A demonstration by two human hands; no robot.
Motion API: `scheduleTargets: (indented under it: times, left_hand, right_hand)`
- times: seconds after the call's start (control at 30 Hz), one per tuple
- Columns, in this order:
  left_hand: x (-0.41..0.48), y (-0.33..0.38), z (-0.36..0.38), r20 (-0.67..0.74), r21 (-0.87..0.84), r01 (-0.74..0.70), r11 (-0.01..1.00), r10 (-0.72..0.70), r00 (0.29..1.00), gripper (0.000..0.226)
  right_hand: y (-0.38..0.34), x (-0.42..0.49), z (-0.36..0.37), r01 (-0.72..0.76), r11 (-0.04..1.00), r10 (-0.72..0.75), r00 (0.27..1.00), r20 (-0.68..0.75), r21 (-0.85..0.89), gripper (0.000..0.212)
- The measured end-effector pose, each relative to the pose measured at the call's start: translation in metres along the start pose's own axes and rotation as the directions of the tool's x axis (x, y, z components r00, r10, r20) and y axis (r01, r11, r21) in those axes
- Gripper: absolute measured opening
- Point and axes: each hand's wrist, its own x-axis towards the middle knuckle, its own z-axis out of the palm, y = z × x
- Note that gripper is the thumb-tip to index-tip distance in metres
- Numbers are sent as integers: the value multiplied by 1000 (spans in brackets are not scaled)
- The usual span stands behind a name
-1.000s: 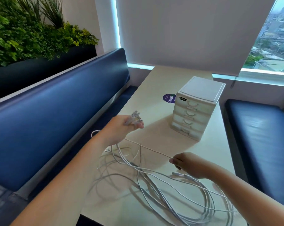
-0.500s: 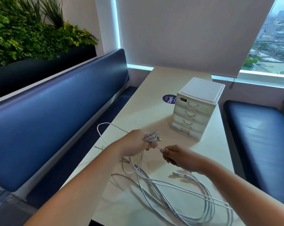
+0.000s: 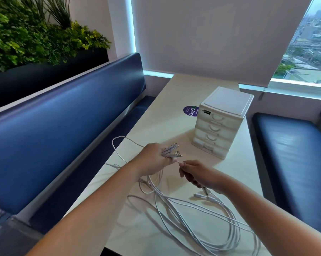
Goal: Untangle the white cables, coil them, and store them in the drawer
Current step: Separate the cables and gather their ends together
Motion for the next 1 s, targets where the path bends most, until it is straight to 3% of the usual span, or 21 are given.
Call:
scheduleTargets:
  times: [0.27, 0.57, 0.8, 0.9, 1.0]
  left_hand:
    - [-6, -4, 5, -62, 36, -3, 999, 5, 998, 24]
    - [-14, -7, 7, -109, 85, -4, 996, 13, 994, 28]
    - [-17, -2, 13, -97, 87, -80, 993, 89, 991, 34]
    - [-19, -5, 11, -116, 60, -71, 996, 77, 990, 36]
    - [-22, -7, 8, -135, 2, -56, 998, 55, 989, 41]
  right_hand:
    - [1, 15, 1, -47, 992, 47, 999, -3, -120, 49]
    - [4, 8, 2, -25, 996, 33, 996, 82, -90, 44]
    - [12, 14, -5, -93, 955, 100, 995, 8, -283, 60]
    - [15, 12, -7, -95, 953, 101, 995, 7, -287, 57]
    - [21, 10, -8, -88, 916, 58, 994, -89, -391, 53]
